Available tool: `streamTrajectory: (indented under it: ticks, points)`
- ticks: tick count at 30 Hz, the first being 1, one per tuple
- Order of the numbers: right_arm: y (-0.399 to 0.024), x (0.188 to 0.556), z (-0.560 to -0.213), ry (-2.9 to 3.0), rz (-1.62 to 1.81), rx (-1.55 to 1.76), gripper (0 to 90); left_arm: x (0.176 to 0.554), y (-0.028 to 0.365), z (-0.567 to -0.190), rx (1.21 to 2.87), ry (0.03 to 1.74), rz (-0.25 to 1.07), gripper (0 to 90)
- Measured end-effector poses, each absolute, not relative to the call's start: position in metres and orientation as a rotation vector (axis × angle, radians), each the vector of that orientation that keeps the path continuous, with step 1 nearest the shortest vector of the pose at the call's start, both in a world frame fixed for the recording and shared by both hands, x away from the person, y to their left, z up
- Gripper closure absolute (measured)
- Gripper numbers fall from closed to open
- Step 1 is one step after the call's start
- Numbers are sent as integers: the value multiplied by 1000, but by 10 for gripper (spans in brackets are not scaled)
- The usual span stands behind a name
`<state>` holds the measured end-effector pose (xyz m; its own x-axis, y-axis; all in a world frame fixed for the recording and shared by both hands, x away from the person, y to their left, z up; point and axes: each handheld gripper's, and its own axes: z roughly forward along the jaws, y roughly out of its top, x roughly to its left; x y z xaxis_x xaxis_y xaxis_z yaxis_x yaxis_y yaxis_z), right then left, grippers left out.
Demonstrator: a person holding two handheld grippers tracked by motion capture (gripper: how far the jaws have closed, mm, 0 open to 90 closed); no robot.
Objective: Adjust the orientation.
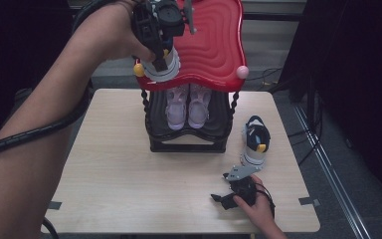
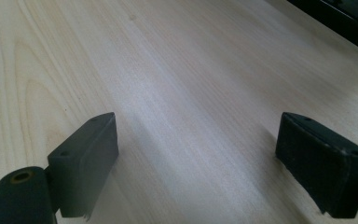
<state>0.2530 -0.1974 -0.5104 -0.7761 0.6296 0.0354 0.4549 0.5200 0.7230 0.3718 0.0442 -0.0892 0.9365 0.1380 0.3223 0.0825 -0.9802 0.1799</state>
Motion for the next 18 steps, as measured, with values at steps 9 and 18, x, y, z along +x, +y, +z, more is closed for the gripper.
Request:
streamTrajectory:
  ticks: [9, 18]
  points:
    - [-197, 253, -510, 2531, 1102, 921, 124, 395, 31, -105, 2972, 45, 522, 758]
    - [-197, 253, -510, 2531, 1101, 921, 125, 411, 22, -111, 2983, 31, 511, 757]
